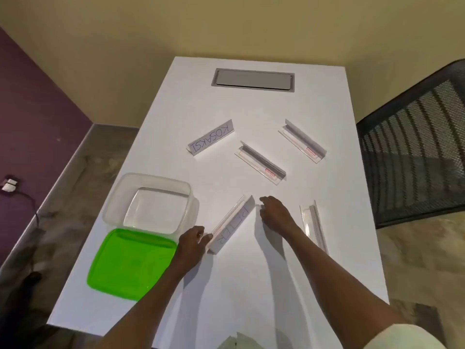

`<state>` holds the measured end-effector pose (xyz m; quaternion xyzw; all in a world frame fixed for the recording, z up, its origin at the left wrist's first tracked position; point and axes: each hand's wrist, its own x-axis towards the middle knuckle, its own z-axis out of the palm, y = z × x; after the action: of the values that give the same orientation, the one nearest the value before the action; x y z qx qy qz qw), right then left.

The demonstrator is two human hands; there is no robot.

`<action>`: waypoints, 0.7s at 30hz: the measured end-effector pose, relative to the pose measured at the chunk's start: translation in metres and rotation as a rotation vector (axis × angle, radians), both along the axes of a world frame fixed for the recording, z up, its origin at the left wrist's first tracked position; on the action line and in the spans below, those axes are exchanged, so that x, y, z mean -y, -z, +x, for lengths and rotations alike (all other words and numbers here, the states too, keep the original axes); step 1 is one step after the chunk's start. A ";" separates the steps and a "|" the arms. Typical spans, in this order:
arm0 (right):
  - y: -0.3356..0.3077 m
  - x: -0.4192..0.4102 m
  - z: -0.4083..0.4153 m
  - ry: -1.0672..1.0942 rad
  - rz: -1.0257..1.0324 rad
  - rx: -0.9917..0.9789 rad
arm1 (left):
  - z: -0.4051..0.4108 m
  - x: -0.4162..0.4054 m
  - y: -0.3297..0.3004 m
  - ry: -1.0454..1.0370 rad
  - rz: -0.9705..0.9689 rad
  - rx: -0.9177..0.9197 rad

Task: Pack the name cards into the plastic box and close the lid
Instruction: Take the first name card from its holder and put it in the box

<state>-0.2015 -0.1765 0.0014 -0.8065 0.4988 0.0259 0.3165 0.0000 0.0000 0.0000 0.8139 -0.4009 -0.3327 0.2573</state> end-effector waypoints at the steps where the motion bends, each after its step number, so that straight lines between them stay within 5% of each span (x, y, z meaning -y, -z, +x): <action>1: 0.002 0.003 0.002 0.040 0.030 0.013 | 0.000 -0.003 0.003 -0.028 -0.011 -0.031; 7: 0.008 0.011 0.009 0.088 0.178 -0.012 | -0.002 -0.013 0.010 -0.194 0.019 -0.237; 21: 0.008 0.024 0.019 0.171 0.231 0.081 | -0.006 0.007 0.004 -0.050 -0.045 -0.116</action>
<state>-0.1821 -0.2004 -0.0071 -0.7198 0.5460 0.0233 0.4280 -0.0064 -0.0072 -0.0039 0.7969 -0.3724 -0.3638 0.3066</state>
